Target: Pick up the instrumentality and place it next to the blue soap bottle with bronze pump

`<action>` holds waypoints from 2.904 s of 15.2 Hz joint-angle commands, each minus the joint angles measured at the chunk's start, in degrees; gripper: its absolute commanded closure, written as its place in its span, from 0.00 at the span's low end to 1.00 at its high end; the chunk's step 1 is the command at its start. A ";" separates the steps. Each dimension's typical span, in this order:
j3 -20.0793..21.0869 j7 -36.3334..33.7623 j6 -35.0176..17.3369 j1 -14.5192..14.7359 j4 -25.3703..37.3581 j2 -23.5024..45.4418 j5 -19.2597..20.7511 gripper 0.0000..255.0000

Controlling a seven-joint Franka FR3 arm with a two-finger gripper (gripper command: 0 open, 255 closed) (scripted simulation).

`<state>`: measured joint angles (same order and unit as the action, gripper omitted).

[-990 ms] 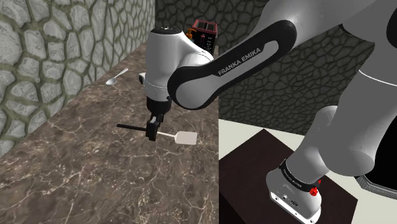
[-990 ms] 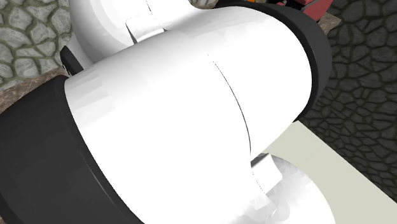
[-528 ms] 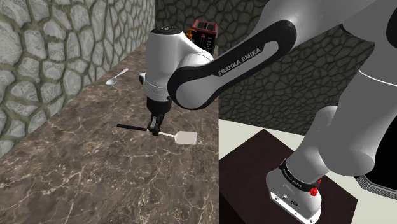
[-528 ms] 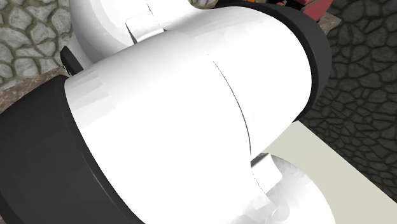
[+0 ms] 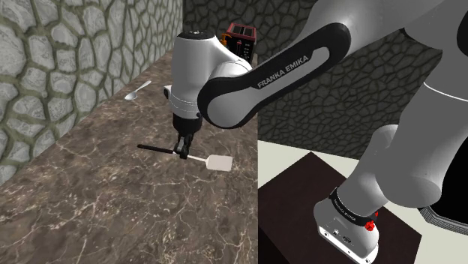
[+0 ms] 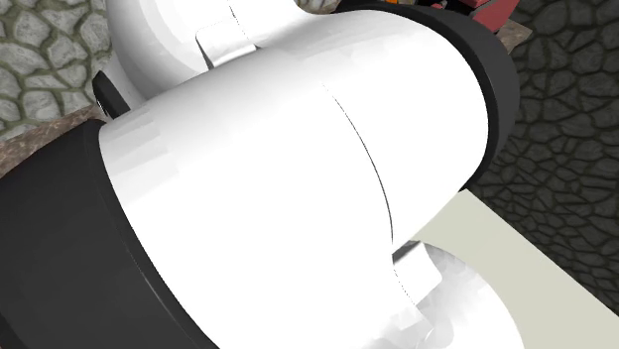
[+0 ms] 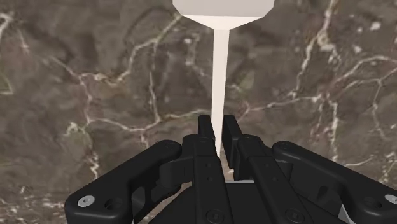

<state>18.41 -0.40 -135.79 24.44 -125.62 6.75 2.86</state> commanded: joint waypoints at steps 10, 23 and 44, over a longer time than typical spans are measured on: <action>0.20 1.50 7.69 -0.30 3.42 -4.53 -2.13 1.00; 0.06 2.53 17.39 -0.47 9.53 -8.32 -3.59 1.00; -0.19 2.84 33.40 -0.64 24.00 -9.94 -4.06 1.00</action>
<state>18.18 2.54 -103.20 23.76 -102.43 -3.21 -1.22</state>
